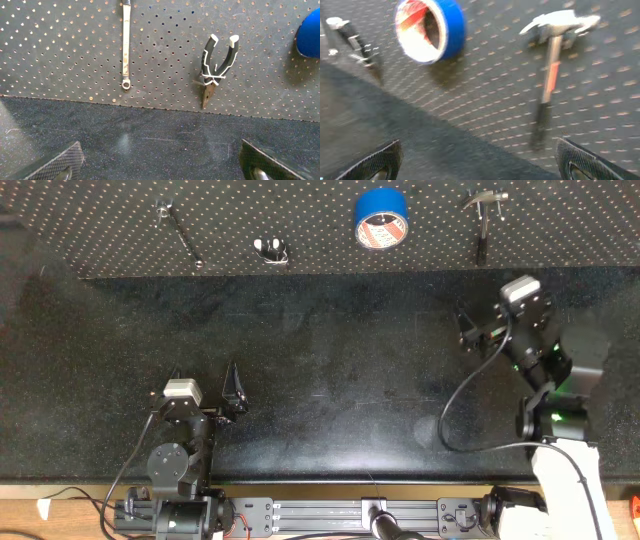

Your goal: Place Tools Onto Pegboard

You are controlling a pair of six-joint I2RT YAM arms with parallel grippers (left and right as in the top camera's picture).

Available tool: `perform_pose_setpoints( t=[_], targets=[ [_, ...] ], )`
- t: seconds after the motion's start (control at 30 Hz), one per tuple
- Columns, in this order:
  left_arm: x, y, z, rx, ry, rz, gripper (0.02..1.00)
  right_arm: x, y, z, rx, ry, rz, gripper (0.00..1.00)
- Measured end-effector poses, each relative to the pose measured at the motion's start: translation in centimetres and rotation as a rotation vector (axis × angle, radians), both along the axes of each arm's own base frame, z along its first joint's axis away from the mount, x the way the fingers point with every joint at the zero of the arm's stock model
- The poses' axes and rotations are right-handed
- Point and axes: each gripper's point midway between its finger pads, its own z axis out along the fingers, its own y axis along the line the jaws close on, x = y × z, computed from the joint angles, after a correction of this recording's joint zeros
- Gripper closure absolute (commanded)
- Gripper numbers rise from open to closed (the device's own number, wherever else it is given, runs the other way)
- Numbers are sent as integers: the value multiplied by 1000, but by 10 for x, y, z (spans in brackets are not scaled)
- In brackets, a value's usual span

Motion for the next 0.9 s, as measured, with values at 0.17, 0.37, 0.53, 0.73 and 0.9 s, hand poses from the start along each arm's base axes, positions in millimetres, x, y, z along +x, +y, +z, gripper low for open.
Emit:
perform_pose_setpoints(
  t=[0.17,0.37,0.53,0.73,0.9],
  targets=[
    [0,0,0,0,0,-2,25,-25,37,-21,-50,23,-23,9],
    [0,0,0,0,0,-2,23,-59,-9,-25,-71,-173,-289,9],
    [0,0,0,0,0,-2,23,-81,-16,-26,-60,-233,-314,9],
    [0,0,0,0,0,-2,23,-96,-18,-54,-115,-150,-308,9],
    [0,0,0,0,0,-2,25,-97,-19,-50,-60,-154,-320,9]
  ],
)
